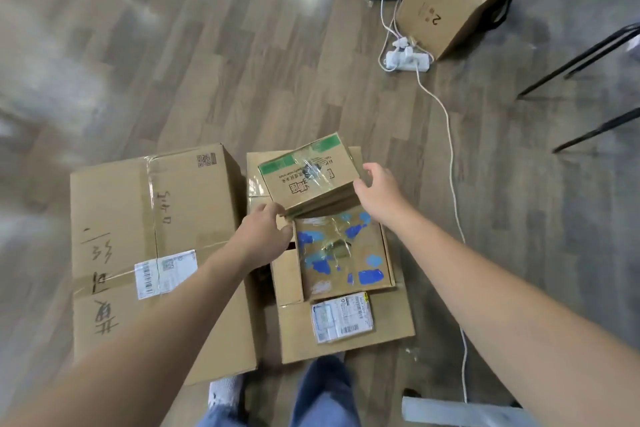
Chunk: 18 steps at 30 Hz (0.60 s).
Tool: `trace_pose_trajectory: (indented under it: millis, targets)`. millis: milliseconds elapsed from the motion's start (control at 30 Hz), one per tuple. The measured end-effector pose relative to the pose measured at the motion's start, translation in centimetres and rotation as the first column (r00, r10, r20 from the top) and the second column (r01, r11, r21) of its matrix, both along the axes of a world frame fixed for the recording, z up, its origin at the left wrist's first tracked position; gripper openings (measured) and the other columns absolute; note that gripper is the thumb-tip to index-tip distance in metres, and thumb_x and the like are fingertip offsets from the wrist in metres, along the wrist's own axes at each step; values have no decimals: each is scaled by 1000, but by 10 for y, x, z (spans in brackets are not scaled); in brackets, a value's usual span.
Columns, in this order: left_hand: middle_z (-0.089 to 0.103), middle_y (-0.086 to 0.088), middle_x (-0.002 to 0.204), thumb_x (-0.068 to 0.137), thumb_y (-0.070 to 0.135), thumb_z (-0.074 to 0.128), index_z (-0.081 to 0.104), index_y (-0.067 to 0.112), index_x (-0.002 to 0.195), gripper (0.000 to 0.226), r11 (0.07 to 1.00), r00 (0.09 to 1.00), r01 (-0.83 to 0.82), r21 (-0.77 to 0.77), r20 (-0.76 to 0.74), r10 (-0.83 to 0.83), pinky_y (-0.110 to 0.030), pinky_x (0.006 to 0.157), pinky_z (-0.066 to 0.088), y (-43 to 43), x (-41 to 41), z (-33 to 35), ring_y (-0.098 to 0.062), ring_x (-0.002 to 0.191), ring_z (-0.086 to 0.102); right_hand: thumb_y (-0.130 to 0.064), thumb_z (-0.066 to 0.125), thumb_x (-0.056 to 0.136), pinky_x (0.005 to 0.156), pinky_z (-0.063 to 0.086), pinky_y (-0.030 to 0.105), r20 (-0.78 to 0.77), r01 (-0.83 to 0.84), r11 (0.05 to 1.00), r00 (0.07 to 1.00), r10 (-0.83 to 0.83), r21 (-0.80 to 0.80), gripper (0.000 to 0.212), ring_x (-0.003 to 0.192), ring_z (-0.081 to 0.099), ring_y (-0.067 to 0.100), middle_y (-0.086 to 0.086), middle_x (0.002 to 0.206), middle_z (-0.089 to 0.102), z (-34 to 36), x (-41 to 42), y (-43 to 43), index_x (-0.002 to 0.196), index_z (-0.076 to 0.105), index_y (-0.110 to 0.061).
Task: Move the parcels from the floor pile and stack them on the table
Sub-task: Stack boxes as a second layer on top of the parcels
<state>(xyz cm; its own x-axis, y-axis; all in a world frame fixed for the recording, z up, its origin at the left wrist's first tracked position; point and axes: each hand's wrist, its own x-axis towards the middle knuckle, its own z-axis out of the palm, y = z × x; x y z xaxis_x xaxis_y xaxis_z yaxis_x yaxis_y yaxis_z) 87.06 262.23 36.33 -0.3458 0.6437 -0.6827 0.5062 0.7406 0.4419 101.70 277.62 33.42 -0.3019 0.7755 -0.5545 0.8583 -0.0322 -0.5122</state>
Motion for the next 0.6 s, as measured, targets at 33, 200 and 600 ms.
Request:
trace_pose_trajectory:
  millis: [33, 200, 600]
  targets:
    - [36, -5, 148, 97, 27, 48, 41, 15, 139, 44, 1000, 1000, -25, -9, 16, 25, -32, 104, 34, 6, -1, -15, -23, 132, 40, -29, 47, 96, 105, 38, 38, 8, -8, 1000, 1000, 8, -9, 48, 128, 45, 28, 10, 141, 44, -14, -2, 7, 142, 42, -16]
    - [46, 0, 138, 94, 24, 51, 47, 17, 132, 40, 991, 990, -131, -28, 48, 133, -22, 91, 34, 18, -4, -61, -14, 113, 46, -33, 45, 98, 106, 41, 41, 10, -25, 994, 1000, 26, -105, 56, 127, 48, 27, 6, 144, 48, -70, -12, 22, 149, 31, -16]
    - [61, 3, 110, 90, 24, 58, 58, 23, 106, 16, 925, 898, -377, -55, 223, 380, -23, 67, 41, 14, 22, -7, -11, 94, 56, -42, 54, 92, 70, 44, 29, -151, 249, 963, 953, -262, -100, 30, 90, 55, 18, 3, 116, 49, -22, 19, 6, 116, 46, -26]
